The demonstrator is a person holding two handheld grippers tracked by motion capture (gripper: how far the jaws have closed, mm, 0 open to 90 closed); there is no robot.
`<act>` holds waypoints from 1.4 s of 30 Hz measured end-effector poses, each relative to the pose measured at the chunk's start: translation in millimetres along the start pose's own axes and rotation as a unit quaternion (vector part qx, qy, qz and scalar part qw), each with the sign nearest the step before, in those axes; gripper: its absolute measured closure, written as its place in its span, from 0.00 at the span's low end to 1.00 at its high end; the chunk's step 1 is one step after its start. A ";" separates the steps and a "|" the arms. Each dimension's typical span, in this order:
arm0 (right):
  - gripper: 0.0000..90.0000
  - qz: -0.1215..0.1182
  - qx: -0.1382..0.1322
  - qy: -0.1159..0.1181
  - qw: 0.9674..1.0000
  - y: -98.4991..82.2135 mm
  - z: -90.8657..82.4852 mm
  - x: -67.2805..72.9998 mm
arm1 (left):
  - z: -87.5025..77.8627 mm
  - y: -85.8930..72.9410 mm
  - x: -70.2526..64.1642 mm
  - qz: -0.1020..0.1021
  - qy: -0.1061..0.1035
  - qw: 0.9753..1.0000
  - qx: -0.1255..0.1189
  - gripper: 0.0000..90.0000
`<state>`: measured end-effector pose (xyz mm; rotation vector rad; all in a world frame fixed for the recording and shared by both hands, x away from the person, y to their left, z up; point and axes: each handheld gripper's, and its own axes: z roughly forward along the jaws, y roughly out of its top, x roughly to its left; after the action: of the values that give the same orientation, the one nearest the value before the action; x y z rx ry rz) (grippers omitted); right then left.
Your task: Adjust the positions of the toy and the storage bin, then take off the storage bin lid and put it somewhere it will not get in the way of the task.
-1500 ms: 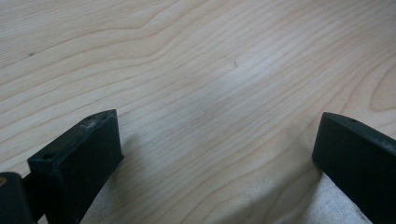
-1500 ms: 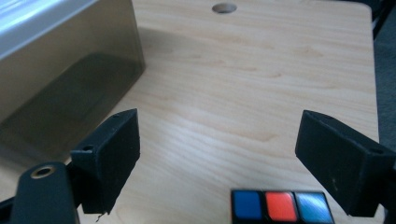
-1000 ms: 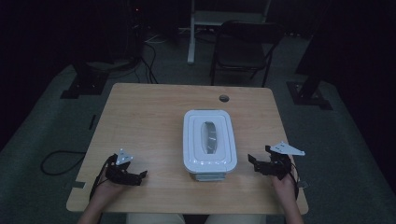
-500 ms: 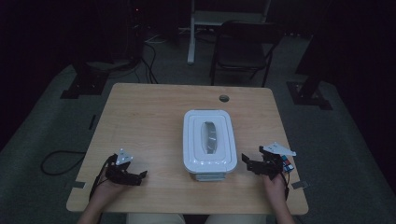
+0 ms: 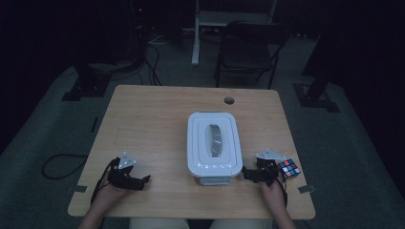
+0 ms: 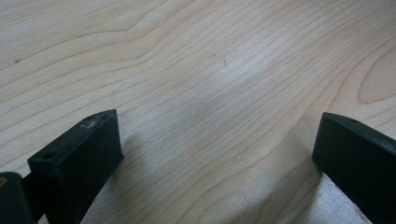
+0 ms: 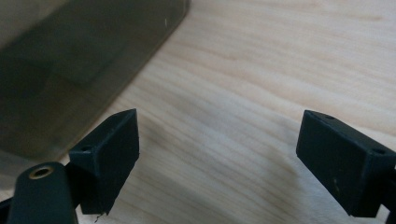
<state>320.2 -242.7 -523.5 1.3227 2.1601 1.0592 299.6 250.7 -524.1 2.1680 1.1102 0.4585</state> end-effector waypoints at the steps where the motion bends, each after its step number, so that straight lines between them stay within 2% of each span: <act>1: 0.15 -0.002 0.007 -0.001 1.000 -0.2 1.8 0.4 | 0.0 0.0 0.0 0.000 0.000 1.000 0.000 0.02; 6: 0.15 -0.006 0.023 -0.003 1.000 0.3 5.0 1.4 | 0.0 0.0 0.0 0.000 0.000 1.000 0.000 0.02; 10: 0.15 -0.015 0.035 -0.020 0.999 0.7 7.1 4.4 | 0.0 0.0 0.0 0.000 0.000 1.000 0.000 0.02; 28: 0.14 -0.016 0.035 -0.020 0.999 0.8 7.2 4.4 | 0.0 1.4 1.1 0.003 -0.003 1.000 0.005 0.02; 31: 0.14 -0.016 0.035 -0.020 0.999 0.8 7.2 4.4 | -2.5 5.3 0.5 0.005 -0.011 1.000 0.007 0.02; 37: 0.14 -0.016 0.035 -0.020 0.999 0.8 7.2 4.4 | -9.2 19.0 -0.3 0.006 -0.019 1.000 -0.007 0.02; 42: 0.14 -0.015 0.035 -0.020 0.999 0.8 7.2 4.4 | -14.4 31.8 -6.2 0.013 -0.037 0.999 -0.017 0.03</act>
<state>323.3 -235.8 -527.3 1.3255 2.1996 0.9454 306.5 237.6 -491.9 2.1538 1.0293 0.4029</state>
